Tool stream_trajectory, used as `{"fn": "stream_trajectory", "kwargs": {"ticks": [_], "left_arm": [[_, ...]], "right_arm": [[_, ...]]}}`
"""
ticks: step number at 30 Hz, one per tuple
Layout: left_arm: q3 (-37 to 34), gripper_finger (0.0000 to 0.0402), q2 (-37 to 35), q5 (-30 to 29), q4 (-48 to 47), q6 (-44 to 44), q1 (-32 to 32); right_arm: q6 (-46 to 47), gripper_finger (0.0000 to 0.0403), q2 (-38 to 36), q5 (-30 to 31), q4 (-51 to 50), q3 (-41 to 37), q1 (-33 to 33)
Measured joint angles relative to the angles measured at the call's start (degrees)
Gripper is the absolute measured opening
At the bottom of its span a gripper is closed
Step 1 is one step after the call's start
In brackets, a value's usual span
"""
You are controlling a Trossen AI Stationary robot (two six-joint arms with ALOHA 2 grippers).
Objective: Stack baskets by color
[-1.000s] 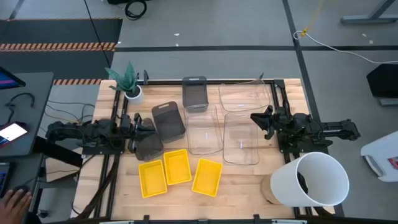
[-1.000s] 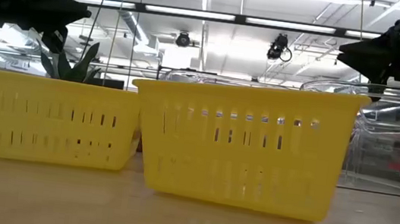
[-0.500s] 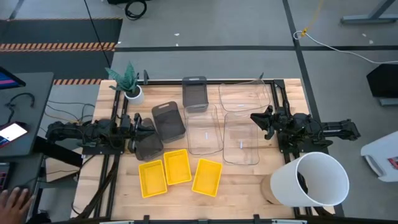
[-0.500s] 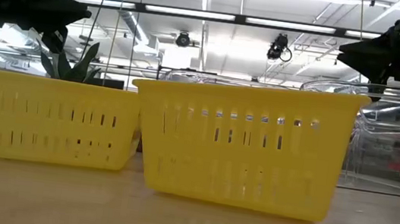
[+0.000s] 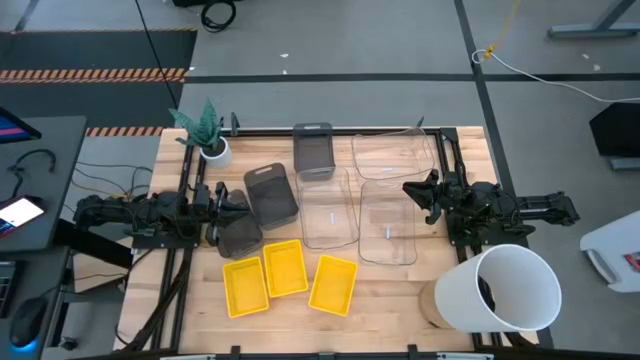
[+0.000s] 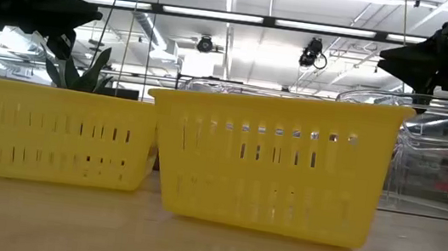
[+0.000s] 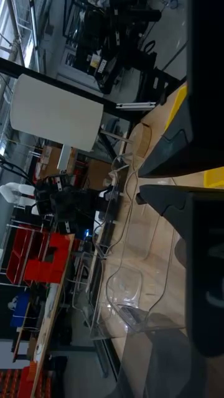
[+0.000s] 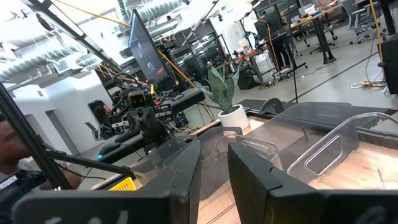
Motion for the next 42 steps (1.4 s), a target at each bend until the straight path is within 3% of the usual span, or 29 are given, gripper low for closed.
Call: {"fn": "stream_trajectory", "kwargs": {"ticks": [42], "left_arm": [[0.0,0.003,0.0,0.0,0.0,0.0,0.0]], "right_arm": [[0.0,0.0084,0.0,0.0,0.0,0.0,0.0]]}}
